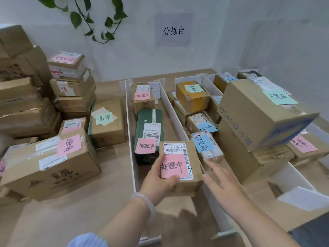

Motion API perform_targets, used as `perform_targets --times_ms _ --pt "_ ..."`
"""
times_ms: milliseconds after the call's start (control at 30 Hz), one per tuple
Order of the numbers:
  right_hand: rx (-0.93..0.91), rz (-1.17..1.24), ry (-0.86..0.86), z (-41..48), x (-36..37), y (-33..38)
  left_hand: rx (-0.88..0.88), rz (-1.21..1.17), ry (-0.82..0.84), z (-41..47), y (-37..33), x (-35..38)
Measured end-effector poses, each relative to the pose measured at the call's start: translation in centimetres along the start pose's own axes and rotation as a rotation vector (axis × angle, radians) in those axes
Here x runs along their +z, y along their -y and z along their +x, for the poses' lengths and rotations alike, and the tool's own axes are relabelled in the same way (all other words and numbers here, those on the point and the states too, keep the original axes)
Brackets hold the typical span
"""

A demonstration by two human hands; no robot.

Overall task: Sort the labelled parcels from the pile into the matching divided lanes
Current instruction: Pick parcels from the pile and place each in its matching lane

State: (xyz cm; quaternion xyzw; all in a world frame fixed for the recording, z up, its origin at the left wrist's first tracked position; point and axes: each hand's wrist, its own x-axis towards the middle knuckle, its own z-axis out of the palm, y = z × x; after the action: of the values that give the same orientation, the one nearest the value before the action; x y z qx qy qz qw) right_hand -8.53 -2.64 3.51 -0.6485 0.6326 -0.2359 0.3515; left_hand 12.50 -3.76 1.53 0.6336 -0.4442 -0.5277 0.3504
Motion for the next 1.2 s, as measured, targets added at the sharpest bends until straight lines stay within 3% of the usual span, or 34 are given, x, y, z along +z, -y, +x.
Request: perform_targets --times_ms 267,600,1200 --pt "0.003 -0.023 0.115 1.0 0.5 -3.1 -0.11 0.043 -0.036 0.8 4.6 1.4" --pt "-0.052 -0.095 0.189 2.5 1.7 -3.1 -0.082 0.101 -0.045 1.7 7.1 0.7" --pt "0.05 -0.21 0.153 3.4 1.3 -6.9 -0.027 0.175 0.021 7.2 5.2 4.0"
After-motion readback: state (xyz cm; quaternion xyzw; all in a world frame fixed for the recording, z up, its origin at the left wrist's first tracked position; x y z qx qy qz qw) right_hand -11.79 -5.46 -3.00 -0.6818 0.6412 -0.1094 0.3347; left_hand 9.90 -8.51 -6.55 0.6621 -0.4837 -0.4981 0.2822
